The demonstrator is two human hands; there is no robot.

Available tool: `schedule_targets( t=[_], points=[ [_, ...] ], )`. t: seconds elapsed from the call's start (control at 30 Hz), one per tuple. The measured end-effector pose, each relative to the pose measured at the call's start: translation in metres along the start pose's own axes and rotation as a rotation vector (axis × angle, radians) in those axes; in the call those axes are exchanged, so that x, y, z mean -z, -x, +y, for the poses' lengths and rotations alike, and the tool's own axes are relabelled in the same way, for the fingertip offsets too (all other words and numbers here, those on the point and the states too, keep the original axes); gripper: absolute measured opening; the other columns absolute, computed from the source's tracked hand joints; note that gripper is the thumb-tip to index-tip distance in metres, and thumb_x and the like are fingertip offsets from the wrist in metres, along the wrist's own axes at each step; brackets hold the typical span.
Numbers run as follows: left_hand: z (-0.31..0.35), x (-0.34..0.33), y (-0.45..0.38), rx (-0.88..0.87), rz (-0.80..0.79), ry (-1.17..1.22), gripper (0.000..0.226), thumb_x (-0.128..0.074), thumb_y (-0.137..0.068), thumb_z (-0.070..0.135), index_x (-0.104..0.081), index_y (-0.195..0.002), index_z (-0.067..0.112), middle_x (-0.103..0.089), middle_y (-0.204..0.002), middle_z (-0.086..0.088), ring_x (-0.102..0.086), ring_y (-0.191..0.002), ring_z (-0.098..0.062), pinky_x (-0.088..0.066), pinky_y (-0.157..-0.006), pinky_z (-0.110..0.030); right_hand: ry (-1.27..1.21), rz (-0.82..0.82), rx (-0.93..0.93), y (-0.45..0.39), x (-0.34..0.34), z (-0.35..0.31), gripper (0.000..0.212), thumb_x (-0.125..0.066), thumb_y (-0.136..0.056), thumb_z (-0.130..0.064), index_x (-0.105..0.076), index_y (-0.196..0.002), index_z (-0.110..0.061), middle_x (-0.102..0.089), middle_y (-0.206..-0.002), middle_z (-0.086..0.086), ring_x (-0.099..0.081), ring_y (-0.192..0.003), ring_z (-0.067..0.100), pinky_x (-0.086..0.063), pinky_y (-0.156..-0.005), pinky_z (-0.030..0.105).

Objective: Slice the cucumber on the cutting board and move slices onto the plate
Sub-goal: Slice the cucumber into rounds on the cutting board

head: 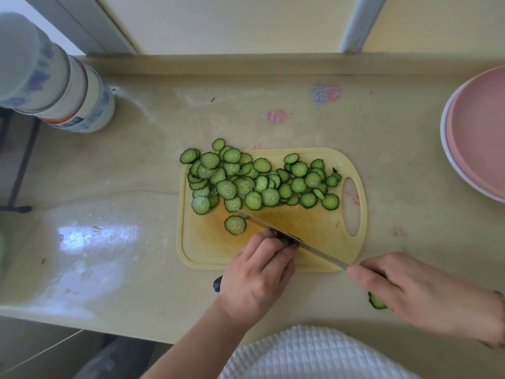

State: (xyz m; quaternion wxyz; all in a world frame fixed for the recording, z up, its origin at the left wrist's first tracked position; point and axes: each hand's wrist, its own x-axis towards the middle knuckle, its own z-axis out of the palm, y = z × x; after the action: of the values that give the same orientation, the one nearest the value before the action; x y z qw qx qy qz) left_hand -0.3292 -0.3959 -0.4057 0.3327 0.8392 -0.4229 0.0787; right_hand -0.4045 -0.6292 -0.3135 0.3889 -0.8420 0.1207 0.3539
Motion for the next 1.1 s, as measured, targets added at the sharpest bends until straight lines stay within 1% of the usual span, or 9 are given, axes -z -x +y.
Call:
schedule_targets(
  t=[0.1, 0.2, 0.33, 0.4, 0.5, 0.6, 0.83, 0.97, 1.1],
  points=[
    [0.000, 0.000, -0.001, -0.005, 0.006, -0.003, 0.009, -0.070, -0.094, 0.006, -0.077, -0.098, 0.001, -0.065, -0.098, -0.005, -0.066, -0.093, -0.027, -0.056, -0.080, -0.032, 0.022, 0.033, 0.012, -0.006, -0.010, 0.007, 0.075, -0.018, -0.083, -0.084, -0.034, -0.061, -0.014, -0.031, -0.052, -0.004, -0.030, -0.048, 0.009, -0.036, -0.051, 0.034],
    [0.001, 0.000, -0.001, 0.006, 0.001, -0.009, 0.011, -0.073, -0.086, 0.002, -0.077, -0.096, 0.000, -0.068, -0.092, -0.009, -0.067, -0.091, -0.029, -0.056, -0.078, -0.034, 0.012, 0.053, 0.012, -0.005, -0.013, 0.010, 0.076, -0.019, -0.082, -0.084, -0.036, -0.061, -0.013, -0.034, -0.050, -0.004, -0.032, -0.046, 0.008, -0.039, -0.052, 0.039],
    [-0.001, 0.001, 0.000, -0.003, -0.003, -0.004, 0.013, -0.071, -0.087, -0.001, -0.076, -0.099, -0.001, -0.059, -0.101, -0.006, -0.065, -0.091, -0.029, -0.055, -0.077, -0.035, 0.014, 0.094, 0.006, -0.001, -0.010, 0.009, 0.074, -0.021, -0.080, -0.086, -0.034, -0.060, -0.015, -0.032, -0.049, -0.006, -0.031, -0.045, 0.007, -0.034, -0.048, 0.033],
    [-0.002, 0.001, 0.000, -0.012, 0.005, 0.004, 0.011, -0.071, -0.089, -0.001, -0.076, -0.098, -0.001, -0.055, -0.103, -0.004, -0.064, -0.091, -0.028, -0.055, -0.076, -0.034, -0.005, 0.110, 0.004, 0.002, -0.005, 0.006, 0.072, -0.023, -0.079, -0.084, -0.035, -0.063, -0.015, -0.032, -0.047, -0.008, -0.030, -0.045, 0.007, -0.031, -0.047, 0.027],
    [-0.001, 0.001, 0.001, -0.023, 0.019, 0.019, 0.012, -0.073, -0.087, -0.001, -0.074, -0.099, 0.000, -0.056, -0.103, -0.004, -0.064, -0.092, -0.027, -0.055, -0.076, -0.033, -0.077, 0.058, 0.003, 0.010, 0.003, 0.001, 0.069, -0.028, -0.077, -0.082, -0.033, -0.066, -0.014, -0.028, -0.049, -0.007, -0.027, -0.046, 0.008, -0.026, -0.046, 0.022],
    [0.000, 0.001, 0.001, -0.024, 0.029, 0.029, 0.013, -0.073, -0.086, -0.003, -0.072, -0.099, 0.000, -0.057, -0.101, -0.004, -0.064, -0.093, -0.026, -0.055, -0.076, -0.032, -0.082, 0.013, 0.004, 0.017, 0.007, -0.003, 0.075, -0.028, -0.075, -0.084, -0.034, -0.070, -0.010, -0.028, -0.050, -0.007, -0.027, -0.047, 0.008, -0.025, -0.046, 0.022],
    [0.000, 0.000, 0.000, -0.008, 0.012, 0.019, 0.014, -0.073, -0.085, -0.003, -0.074, -0.099, 0.000, -0.059, -0.098, -0.005, -0.065, -0.091, -0.028, -0.056, -0.074, -0.035, -0.055, 0.007, 0.008, 0.022, 0.011, -0.002, 0.087, -0.024, -0.072, -0.092, -0.035, -0.071, -0.006, -0.028, -0.050, -0.006, -0.028, -0.047, 0.009, -0.027, -0.048, 0.026],
    [0.001, 0.001, -0.001, -0.007, 0.012, 0.023, 0.013, -0.073, -0.085, -0.003, -0.073, -0.098, 0.000, -0.059, -0.098, -0.005, -0.065, -0.090, -0.029, -0.056, -0.073, -0.036, -0.050, -0.005, 0.013, 0.017, 0.010, -0.003, 0.080, -0.026, -0.075, -0.086, -0.032, -0.069, -0.006, -0.027, -0.051, -0.005, -0.026, -0.048, 0.009, -0.026, -0.047, 0.022],
    [0.001, 0.001, -0.001, 0.007, -0.003, 0.011, 0.010, -0.073, -0.086, -0.002, -0.075, -0.095, -0.001, -0.065, -0.094, -0.008, -0.067, -0.091, -0.029, -0.056, -0.072, -0.037, -0.053, -0.028, 0.010, 0.007, 0.007, -0.006, 0.069, -0.027, -0.078, -0.082, -0.032, -0.063, -0.014, -0.029, -0.051, -0.005, -0.027, -0.048, 0.009, -0.028, -0.047, 0.023]
  ],
)
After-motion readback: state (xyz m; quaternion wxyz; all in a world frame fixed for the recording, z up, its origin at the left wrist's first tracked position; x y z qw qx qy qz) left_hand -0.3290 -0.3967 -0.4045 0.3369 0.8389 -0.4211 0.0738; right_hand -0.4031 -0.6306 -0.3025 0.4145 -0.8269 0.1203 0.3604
